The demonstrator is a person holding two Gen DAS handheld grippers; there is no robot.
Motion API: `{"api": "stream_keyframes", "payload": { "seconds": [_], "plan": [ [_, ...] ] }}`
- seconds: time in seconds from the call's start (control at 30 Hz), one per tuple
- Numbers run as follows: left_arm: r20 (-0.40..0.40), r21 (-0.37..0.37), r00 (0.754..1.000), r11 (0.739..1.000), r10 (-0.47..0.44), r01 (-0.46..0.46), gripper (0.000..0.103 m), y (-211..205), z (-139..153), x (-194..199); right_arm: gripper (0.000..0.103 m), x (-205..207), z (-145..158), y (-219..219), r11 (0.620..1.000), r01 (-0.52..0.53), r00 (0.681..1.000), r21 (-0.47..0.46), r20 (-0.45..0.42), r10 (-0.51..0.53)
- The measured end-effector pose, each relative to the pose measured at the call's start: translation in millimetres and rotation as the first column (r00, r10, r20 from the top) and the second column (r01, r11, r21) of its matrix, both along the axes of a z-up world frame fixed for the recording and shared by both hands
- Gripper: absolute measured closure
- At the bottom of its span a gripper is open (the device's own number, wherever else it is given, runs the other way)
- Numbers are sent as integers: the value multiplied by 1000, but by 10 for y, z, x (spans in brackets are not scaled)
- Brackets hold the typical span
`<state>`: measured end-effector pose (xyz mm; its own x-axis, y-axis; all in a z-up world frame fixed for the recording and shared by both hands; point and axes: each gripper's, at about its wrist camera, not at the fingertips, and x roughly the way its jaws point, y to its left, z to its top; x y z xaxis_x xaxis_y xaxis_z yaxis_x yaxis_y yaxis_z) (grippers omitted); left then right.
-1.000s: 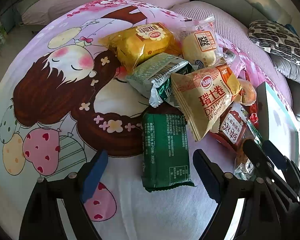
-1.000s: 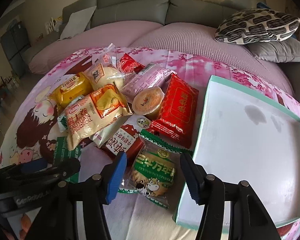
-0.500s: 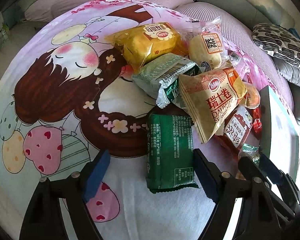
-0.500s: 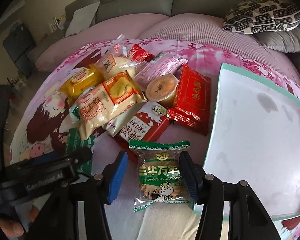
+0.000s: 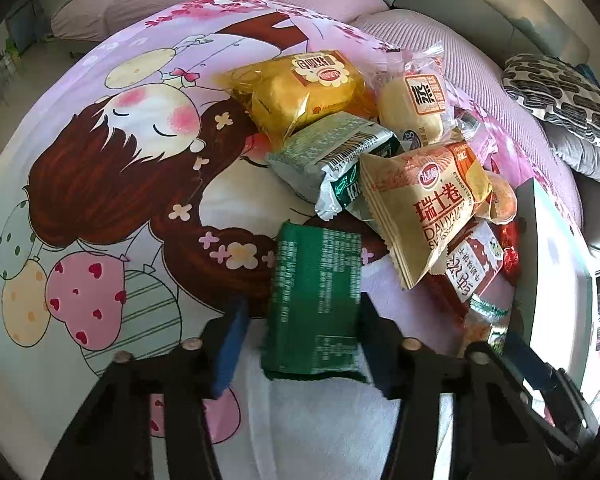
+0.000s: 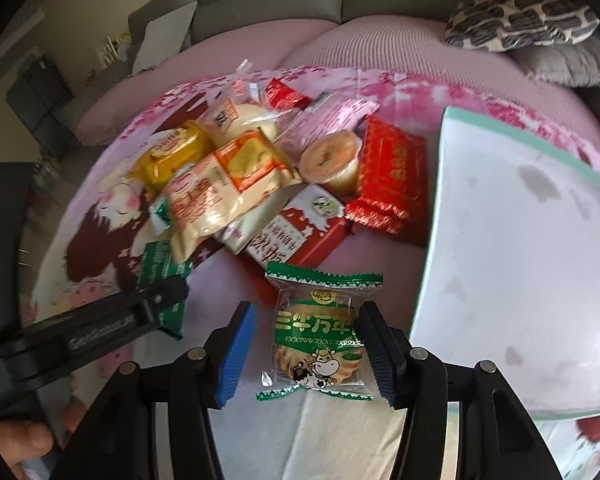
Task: Organize snacks
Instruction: 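Grasp the green biscuit pack with the left gripper while the right gripper grasps the round cookie packet, then lift the green pack with the left gripper while the right gripper carries the cookie packet over the tray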
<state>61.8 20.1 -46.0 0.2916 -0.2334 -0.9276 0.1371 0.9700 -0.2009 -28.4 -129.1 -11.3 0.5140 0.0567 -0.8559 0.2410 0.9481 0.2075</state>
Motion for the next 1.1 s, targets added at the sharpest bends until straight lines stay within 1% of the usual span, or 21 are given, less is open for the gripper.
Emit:
{"api": "stream_keyframes", "payload": {
  "seconds": [0.07,0.17,0.27,0.37,0.43,0.5,0.6,0.7,0.8,1.0,1.1],
  "plan": [
    [-3,-8,1000,1000,6,-6,58,28,-5,9,46,-23,9,2,1000,-3,1000,25,-1,3],
    [-4,-16,1000,1000,7,-7,59,60,-17,18,46,-63,24,-4,997,-7,1000,82,7,7],
    [-3,-17,1000,1000,6,-6,59,74,-26,22,46,-110,58,-11,995,-2,1000,101,15,0],
    [-3,-18,1000,1000,7,-7,59,74,-30,20,46,-138,62,-22,996,37,999,83,-21,-35],
    [-3,-16,1000,1000,6,-6,59,75,-31,20,46,-160,48,-38,994,48,999,93,-30,-45],
    [-4,-18,1000,1000,6,-6,59,72,-25,15,46,-171,31,-37,993,56,998,107,-47,-51],
    [-4,-17,1000,1000,6,-6,59,61,-16,9,46,-162,1,-9,993,52,997,105,-61,-46],
    [-4,-14,1000,1000,2,-2,59,45,-2,-1,46,-139,-48,9,994,62,995,86,-79,-56],
    [-3,-10,1000,1000,-2,2,59,30,4,-9,46,-107,-102,-14,992,83,994,100,-85,-74],
    [1,15,1000,1000,-16,16,59,-30,13,-20,45,-49,-161,-25,990,104,992,100,-85,-96],
    [2,22,1000,1000,-21,21,59,-55,19,-33,45,-22,-180,-16,991,108,991,79,-91,-100]
  ]
}}
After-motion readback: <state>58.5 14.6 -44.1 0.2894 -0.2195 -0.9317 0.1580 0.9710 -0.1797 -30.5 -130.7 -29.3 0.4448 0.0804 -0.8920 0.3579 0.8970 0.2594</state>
